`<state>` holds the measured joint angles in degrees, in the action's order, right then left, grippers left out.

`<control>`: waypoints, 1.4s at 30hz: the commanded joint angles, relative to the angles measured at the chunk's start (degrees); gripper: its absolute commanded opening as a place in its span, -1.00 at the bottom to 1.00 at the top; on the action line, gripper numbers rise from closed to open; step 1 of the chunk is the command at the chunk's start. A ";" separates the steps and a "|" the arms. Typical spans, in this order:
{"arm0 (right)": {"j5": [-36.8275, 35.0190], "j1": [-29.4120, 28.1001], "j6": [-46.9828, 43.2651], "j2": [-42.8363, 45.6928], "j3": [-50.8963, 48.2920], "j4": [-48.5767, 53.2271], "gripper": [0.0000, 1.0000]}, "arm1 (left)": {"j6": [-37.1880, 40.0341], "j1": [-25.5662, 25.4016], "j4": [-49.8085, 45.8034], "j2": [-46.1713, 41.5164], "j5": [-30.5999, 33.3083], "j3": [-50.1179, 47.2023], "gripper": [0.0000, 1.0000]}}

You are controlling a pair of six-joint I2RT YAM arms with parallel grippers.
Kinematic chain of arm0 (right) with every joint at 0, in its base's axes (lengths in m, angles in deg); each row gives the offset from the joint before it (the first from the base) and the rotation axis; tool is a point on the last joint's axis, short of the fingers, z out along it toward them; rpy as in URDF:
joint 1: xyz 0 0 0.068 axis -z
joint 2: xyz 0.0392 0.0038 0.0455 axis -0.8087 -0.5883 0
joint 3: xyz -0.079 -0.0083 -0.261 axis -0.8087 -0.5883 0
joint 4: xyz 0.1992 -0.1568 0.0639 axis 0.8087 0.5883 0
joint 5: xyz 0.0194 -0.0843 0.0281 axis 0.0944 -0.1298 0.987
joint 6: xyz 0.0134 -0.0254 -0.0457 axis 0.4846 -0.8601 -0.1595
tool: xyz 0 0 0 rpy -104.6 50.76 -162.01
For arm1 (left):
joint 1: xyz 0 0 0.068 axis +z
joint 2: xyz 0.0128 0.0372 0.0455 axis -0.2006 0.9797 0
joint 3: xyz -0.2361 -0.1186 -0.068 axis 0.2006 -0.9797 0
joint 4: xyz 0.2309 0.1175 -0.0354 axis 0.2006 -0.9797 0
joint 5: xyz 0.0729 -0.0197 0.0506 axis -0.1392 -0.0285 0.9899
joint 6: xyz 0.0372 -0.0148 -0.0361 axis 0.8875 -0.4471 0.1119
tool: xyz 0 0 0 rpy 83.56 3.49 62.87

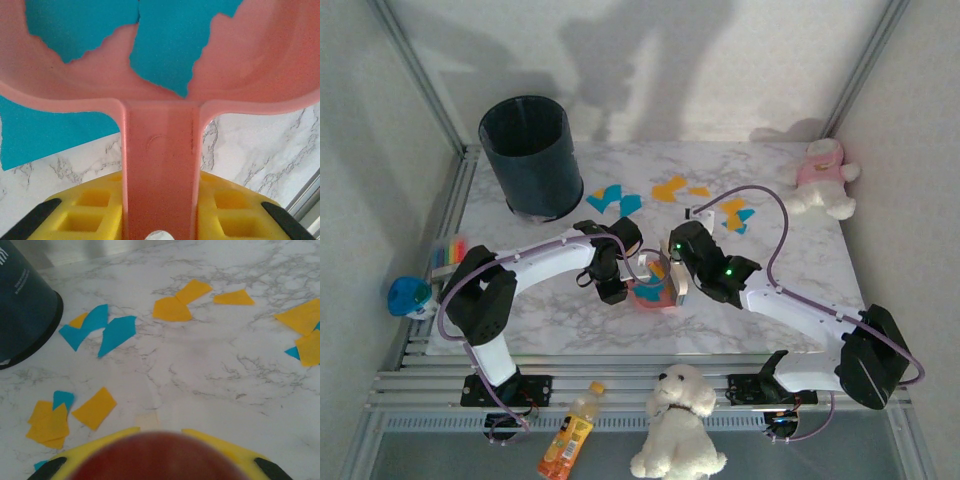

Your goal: Sweep away the paper scraps from the table

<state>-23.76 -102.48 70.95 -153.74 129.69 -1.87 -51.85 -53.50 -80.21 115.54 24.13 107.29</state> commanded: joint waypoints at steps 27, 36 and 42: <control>-15.32 -0.14 0.37 5.59 -3.97 6.21 -1.00 | 0.33 -0.43 -1.95 0.77 0.36 0.20 -1.00; -15.85 -2.16 -0.98 3.64 -9.86 -3.89 -1.00 | 0.56 -0.38 -2.05 0.99 -0.25 0.37 -1.00; -13.90 -2.81 -0.47 0.53 -10.87 -9.50 -1.00 | 0.45 -0.43 -2.01 1.07 -0.61 0.37 -1.00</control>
<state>-37.81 -104.60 70.05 -151.32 120.49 -8.71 -51.85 -53.50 -80.18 115.54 24.24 107.29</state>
